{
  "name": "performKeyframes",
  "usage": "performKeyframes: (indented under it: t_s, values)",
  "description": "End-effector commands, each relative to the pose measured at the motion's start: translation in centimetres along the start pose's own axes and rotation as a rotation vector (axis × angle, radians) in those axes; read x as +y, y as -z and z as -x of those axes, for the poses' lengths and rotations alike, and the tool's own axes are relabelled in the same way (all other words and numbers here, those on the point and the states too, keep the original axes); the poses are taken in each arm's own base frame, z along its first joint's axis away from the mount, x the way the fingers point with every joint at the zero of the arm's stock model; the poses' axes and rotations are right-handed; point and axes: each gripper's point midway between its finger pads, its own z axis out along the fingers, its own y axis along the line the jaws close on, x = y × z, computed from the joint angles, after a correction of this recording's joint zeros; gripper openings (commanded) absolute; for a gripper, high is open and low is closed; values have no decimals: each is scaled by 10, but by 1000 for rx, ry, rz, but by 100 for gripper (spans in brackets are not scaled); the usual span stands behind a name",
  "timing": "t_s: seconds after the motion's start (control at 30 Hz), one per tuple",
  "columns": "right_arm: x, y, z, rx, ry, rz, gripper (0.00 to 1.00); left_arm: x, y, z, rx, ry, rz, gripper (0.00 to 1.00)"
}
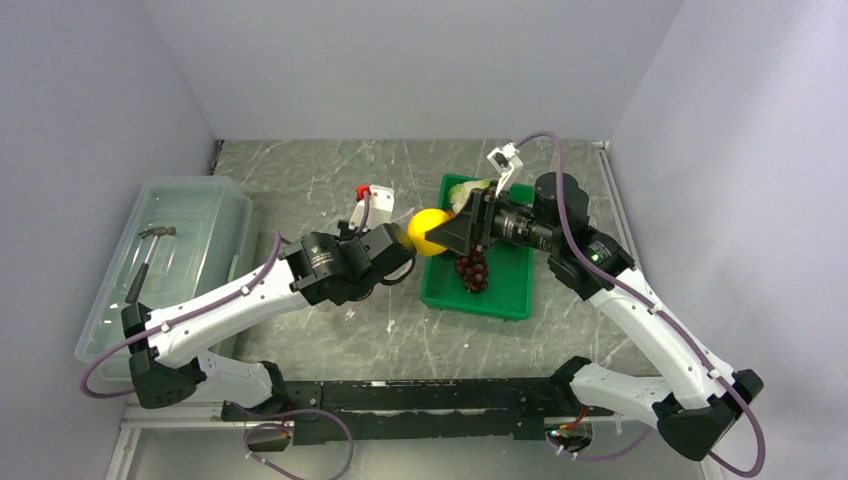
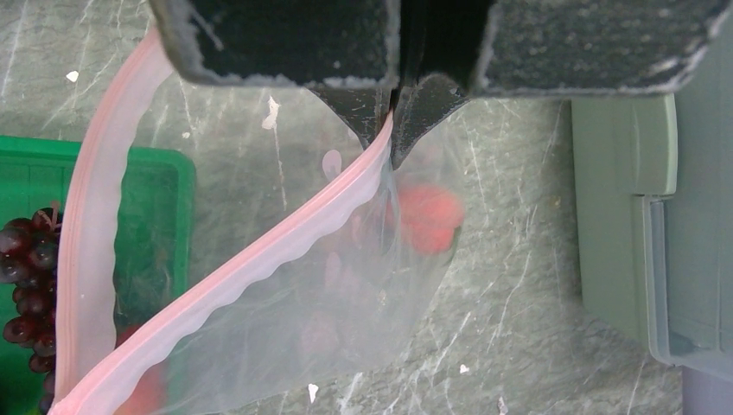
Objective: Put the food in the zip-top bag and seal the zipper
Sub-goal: Place the fake fruit in the zipper food storage bag.
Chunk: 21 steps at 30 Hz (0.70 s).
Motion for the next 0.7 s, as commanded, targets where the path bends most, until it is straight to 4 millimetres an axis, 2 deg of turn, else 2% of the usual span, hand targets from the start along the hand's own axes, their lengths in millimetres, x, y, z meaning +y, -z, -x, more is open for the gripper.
performKeyframes:
  t_s: [0.0,0.33,0.67]
  values:
    - [32,-2,15,-49,19,114,39,-6,5,17,-33,38,-27,0]
    - [29,-35,-5,1,-2,112,39,-8,8,20,-34,51,-47,0]
    - [0,-66,-34,66,-12,-12,39,-7,13,23,-37,69,-71,0]
